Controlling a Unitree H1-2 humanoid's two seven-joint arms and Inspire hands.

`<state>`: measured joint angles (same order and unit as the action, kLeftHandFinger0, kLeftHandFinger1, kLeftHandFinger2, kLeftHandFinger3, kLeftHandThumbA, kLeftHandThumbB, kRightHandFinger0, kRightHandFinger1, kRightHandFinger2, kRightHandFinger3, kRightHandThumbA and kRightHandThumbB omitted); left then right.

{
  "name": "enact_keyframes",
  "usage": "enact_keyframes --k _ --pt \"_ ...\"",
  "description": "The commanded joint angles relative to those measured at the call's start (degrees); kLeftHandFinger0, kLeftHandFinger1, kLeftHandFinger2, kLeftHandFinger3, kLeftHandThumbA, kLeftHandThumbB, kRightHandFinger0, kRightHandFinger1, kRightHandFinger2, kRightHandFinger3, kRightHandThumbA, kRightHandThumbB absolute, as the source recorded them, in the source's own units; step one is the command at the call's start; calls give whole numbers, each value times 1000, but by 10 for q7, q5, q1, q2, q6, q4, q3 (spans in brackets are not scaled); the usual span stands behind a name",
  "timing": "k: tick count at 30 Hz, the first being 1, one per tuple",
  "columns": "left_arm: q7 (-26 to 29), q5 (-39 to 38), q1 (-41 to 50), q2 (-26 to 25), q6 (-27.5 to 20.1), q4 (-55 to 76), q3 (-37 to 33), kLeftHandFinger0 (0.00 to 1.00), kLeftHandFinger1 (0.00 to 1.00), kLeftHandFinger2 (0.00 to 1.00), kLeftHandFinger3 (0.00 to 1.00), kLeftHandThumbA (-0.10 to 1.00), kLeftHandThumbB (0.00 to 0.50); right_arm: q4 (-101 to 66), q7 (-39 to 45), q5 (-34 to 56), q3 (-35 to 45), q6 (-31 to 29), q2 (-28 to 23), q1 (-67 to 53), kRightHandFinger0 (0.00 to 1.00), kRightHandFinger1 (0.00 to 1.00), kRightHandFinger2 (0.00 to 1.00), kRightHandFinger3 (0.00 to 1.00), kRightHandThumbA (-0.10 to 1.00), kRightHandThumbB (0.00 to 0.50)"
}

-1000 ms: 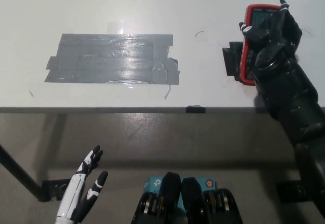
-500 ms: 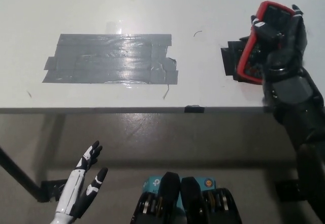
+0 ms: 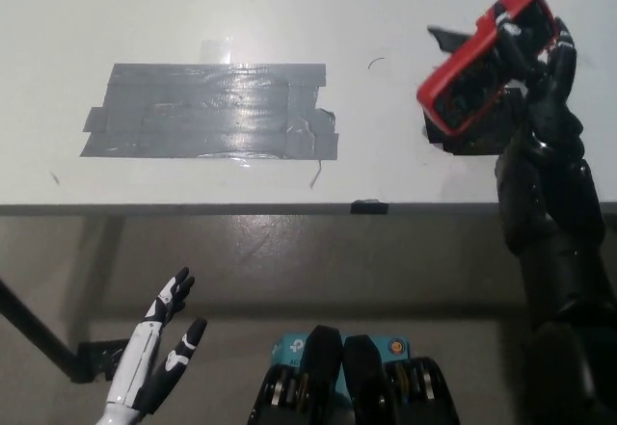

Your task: The robot first picks the multimeter with right hand and then unfolds the black stand on the back of it using left hand

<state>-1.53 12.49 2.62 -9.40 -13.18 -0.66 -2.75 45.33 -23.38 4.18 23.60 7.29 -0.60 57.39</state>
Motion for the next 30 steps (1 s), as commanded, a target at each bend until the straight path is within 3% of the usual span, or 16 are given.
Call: enact_keyframes --k 1,3,7,8,9,11,14,15,16,17,19,20,23,25,28,30 --pt "1 -1 -8 -9 -31 7 0 1000 1000 1000 1000 901 113 -148 63 127 30 24 11 60 0 382 916 1000 -100 148" --pt "-4 -4 -4 -5 -22 29 -4 1000 1000 1000 1000 913 126 -246 78 241 72 96 39 53 0 335 845 1000 -100 63" --pt "-5 -4 -3 -3 -18 37 -5 1000 1000 1000 1000 918 126 -264 83 262 81 119 43 51 0 347 836 1000 -100 57" --pt "-11 -9 -6 5 -4 98 -10 1000 1000 1000 1000 917 153 -331 94 335 96 173 58 31 0 297 728 1000 -100 56" --pt "-11 -10 -7 8 -3 117 -11 1000 1000 1000 1000 916 151 -351 93 356 101 190 64 26 0 269 716 1000 -100 53" --pt "-18 -30 -10 19 15 192 -19 1000 1000 1000 1000 889 139 -402 55 454 73 196 71 -6 0 226 753 1000 -100 68" --pt "-20 -33 -11 20 18 203 -20 1000 1000 1000 1000 876 141 -411 47 474 64 196 69 -13 0 184 746 1000 -100 67" --pt "-21 -36 -12 21 18 208 -21 1000 1000 1000 1000 944 283 -418 42 482 59 196 69 -17 0 65 561 875 -100 155" --pt "-27 -52 -33 32 42 272 -30 1000 1000 1000 1000 908 173 -459 41 534 37 196 76 -52 0 129 634 1000 -100 115" --pt "-28 -51 -43 36 54 294 -33 1000 1000 1000 1000 899 162 -471 37 563 26 196 76 -66 0 149 686 1000 -100 115" --pt "-29 -51 -42 36 56 296 -33 1000 1000 1000 1000 898 163 -472 34 568 24 196 74 -67 0 148 694 1000 -100 116" --pt "-32 -57 -81 42 78 334 -37 1000 1000 1000 1000 943 185 -494 55 587 4 196 81 -97 0 216 823 781 -100 151" --pt "-35 -66 -134 53 121 376 -38 1000 1000 1000 1000 969 211 -525 85 619 -18 196 95 -136 0 301 862 1000 -100 147" --pt "-38 -64 -167 57 149 391 -37 1000 1000 1000 1000 1000 251 -547 79 618 -29 196 108 -154 0 225 813 1000 -100 168" --pt "-37 -63 -225 69 169 386 -37 1000 1000 1000 1000 1000 254 -567 112 634 -54 196 122 -185 0 59 607 1000 -100 147" --pt "-38 -56 -243 72 177 383 -39 1000 1000 1000 1000 1000 254 -573 132 634 -64 196 122 -194 0 3 543 1000 -100 141"
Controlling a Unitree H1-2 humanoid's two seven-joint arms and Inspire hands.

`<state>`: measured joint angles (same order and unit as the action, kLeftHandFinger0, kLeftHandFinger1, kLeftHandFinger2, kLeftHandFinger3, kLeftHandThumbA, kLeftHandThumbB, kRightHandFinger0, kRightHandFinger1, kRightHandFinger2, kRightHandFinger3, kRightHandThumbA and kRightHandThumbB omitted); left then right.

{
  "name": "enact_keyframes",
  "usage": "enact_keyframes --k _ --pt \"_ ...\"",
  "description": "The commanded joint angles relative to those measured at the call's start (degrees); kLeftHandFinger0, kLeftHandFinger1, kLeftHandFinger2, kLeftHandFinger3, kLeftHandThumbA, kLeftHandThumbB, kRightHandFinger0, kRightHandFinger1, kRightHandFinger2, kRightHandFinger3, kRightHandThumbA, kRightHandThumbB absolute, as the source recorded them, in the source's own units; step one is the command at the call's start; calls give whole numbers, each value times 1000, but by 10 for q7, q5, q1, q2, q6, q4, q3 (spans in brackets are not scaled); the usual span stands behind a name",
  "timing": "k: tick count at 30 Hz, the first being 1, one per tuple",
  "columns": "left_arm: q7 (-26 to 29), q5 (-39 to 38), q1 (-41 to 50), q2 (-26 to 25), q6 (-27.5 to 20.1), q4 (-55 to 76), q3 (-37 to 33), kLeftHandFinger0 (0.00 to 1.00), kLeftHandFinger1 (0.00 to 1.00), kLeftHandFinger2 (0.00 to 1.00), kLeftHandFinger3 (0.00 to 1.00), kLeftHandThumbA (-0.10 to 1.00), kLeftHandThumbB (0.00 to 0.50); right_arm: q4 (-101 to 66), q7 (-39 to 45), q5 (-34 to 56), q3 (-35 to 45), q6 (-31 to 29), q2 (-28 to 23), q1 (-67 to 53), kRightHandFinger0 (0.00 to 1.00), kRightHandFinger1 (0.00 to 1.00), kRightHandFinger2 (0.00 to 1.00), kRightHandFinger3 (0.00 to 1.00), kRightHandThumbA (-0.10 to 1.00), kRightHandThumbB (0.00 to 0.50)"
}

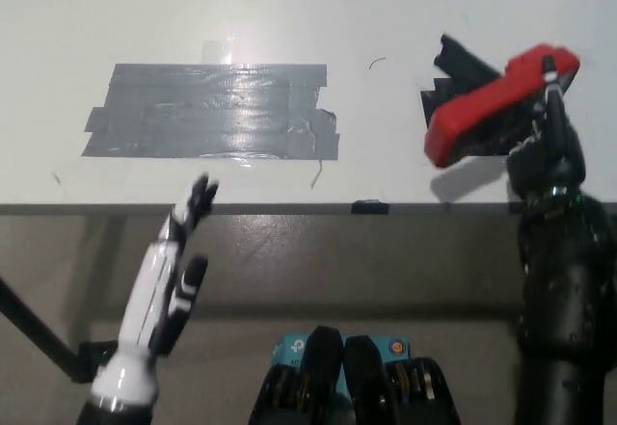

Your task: The robot first picks the multimeter with right hand and then unfolds the black stand on the back of it using left hand

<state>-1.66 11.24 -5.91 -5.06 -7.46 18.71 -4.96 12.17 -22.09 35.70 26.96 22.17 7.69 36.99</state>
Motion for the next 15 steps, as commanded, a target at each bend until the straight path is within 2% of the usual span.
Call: enact_keyframes --k 1,5,7,8,9,10,12,15 --pt "-38 -43 -168 31 127 187 -18 1000 1000 1000 1000 998 260 -248 123 323 -104 48 40 4 0 0 512 1000 -100 143" --pt "-37 -42 -192 38 139 180 -22 1000 1000 1000 1000 978 247 -271 121 342 -123 48 42 -4 0 0 344 827 -100 161" --pt "-37 -38 -202 42 139 178 -27 1000 1000 1000 1000 956 229 -289 116 347 -136 48 39 -6 0 0 203 662 -100 172" --pt "-37 -38 -206 44 136 175 -30 1000 1000 1000 1000 951 217 -298 117 345 -141 48 40 -6 0 0 170 635 -100 163" --pt "-36 -38 -210 43 136 173 -30 1000 1000 1000 1000 949 215 -301 117 345 -143 48 39 -4 0 0 109 567 -100 157" --pt "-38 -37 -210 44 135 173 -33 1000 1000 1000 1000 945 206 -309 114 351 -148 48 39 -7 0 0 86 547 -100 155" --pt "-40 -28 -212 44 133 170 -36 1000 1000 1000 1000 946 190 -325 118 359 -161 48 34 -8 0 0 49 420 -100 146" --pt "-42 -24 -221 42 127 164 -38 1000 1000 1000 1000 957 170 -340 130 364 -179 48 19 -1 0 0 40 391 -100 133"
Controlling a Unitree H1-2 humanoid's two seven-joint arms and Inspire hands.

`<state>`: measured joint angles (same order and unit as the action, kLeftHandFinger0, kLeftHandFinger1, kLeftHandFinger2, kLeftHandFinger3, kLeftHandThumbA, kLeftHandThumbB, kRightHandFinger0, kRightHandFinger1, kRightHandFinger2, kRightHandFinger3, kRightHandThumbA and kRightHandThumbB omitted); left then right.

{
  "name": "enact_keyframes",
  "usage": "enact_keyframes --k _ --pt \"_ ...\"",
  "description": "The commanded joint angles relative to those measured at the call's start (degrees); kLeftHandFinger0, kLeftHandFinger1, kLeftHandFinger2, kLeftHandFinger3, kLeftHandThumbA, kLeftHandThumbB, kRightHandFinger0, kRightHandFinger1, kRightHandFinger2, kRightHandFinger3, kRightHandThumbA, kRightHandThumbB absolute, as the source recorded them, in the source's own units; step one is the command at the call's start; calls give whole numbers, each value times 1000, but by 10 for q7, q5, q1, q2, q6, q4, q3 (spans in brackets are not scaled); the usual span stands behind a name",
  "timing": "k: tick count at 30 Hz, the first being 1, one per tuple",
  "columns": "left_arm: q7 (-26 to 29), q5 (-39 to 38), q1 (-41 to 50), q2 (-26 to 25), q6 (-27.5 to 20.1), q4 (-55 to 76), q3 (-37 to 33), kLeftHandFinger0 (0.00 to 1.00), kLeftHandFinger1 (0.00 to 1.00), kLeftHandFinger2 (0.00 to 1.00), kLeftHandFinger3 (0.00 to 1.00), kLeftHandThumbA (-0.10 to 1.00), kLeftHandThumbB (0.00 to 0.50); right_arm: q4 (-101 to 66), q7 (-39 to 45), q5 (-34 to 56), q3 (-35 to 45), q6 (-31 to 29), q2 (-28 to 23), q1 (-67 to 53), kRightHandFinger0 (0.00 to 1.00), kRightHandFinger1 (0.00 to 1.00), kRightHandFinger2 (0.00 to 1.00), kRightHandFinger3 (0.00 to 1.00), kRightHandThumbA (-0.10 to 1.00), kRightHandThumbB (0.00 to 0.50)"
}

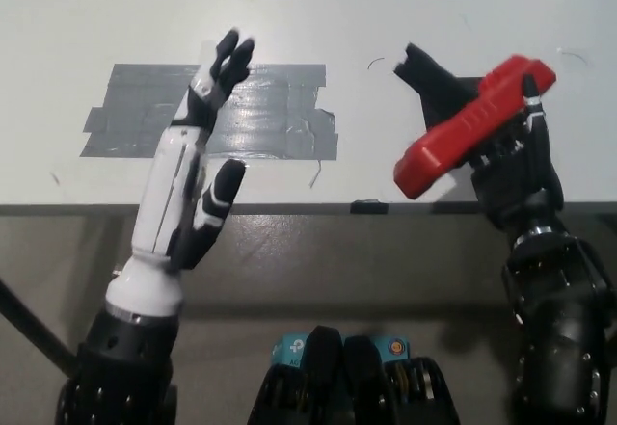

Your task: The robot first picks the multimeter with right hand and then unfolds the black stand on the back of it using left hand

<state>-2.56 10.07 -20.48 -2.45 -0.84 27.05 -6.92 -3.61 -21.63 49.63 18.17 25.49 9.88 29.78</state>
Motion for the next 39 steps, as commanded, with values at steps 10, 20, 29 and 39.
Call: enact_keyframes --k 10,20,29,39 --pt "-34 -6 -108 15 52 75 -22 1000 1000 1000 1000 1000 145 -210 120 258 -113 14 -30 72 0 0 73 153 -100 125" --pt "-24 7 -118 24 50 84 -20 1000 1000 1000 1000 1000 215 -219 116 256 -117 14 -50 48 0 0 359 198 -100 97" --pt "-23 15 -101 29 51 97 -18 1000 1000 1000 1000 1000 270 -239 126 237 -136 13 -72 2 0 0 490 445 -100 115" --pt "-21 45 -77 40 36 112 -32 1000 1000 1000 1000 1000 280 -237 134 244 -149 9 -67 -35 0 0 535 418 -100 110"
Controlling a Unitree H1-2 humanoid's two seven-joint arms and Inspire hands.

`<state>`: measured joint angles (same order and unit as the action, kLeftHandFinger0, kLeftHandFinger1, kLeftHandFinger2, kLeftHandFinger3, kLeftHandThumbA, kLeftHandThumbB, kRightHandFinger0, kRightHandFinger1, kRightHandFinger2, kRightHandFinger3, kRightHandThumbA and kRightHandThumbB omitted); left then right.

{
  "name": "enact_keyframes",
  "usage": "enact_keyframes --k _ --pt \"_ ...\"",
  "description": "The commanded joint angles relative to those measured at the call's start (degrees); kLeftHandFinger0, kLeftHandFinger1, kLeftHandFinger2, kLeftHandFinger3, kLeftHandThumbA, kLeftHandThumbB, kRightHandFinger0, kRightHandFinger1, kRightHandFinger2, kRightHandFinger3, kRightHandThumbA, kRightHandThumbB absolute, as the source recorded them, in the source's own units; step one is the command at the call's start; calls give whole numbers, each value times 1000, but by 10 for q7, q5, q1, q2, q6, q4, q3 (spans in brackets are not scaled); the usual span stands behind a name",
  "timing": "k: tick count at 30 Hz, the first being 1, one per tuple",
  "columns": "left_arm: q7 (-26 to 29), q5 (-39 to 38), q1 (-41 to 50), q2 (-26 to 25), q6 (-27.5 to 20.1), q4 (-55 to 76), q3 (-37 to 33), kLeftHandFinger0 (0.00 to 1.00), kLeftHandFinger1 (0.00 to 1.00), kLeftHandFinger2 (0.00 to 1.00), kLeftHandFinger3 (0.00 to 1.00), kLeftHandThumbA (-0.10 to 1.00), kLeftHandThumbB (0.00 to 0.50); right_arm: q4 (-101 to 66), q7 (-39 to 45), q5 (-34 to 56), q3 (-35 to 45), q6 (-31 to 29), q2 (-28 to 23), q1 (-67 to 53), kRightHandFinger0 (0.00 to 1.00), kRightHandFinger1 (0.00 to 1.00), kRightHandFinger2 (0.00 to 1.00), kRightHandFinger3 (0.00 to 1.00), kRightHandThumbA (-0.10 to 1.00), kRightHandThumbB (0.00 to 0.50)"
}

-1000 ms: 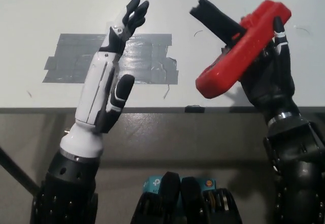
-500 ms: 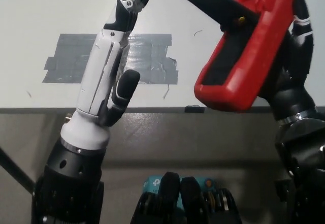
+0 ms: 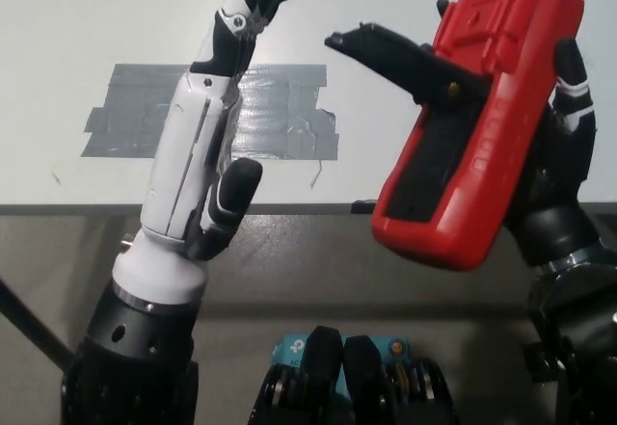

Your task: The robot first picks the multimeter with right hand and then unfolds the black stand on the back of it using left hand

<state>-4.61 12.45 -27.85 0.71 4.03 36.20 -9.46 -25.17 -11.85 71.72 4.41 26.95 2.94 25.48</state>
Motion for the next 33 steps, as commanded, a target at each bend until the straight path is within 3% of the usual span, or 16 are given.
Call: enact_keyframes --k 1,5,8,11,15,19,29,33 --pt "-1 22 -3 10 -13 21 -6 1000 1000 1000 1000 1000 281 -21 36 22 -12 -6 3 8 0 0 538 427 -100 112" --pt "-5 32 -2 12 -16 25 -12 1000 1000 1000 1000 1000 284 -16 41 16 -15 -8 3 3 0 0 544 454 -100 110" --pt "-8 29 0 10 -24 21 -17 1000 1000 1000 1000 1000 280 -17 45 6 -20 -8 1 0 0 0 463 375 -100 119" --pt "-4 40 7 10 -38 9 -23 1000 1000 1000 1000 1000 278 -25 46 -7 -29 -5 -4 -3 0 0 430 375 -100 114" --pt "2 39 19 18 -46 -2 -31 1000 1000 1000 1000 1000 279 -32 42 -11 -36 -6 -5 -7 0 1 539 592 -100 109" --pt "-1 43 33 21 -47 -5 -39 1000 1000 1000 1000 1000 299 -37 38 -18 -43 -9 -1 -10 0 0 537 566 -100 123" --pt "9 47 52 33 -72 -17 -42 1000 1000 1000 1000 1000 294 -36 38 -13 -40 -11 -3 -4 0 0 519 582 -100 116" --pt "10 46 60 38 -83 -18 -42 1000 1000 1000 1000 1000 282 -32 38 -6 -34 -11 -8 0 0 0 494 533 -100 118"
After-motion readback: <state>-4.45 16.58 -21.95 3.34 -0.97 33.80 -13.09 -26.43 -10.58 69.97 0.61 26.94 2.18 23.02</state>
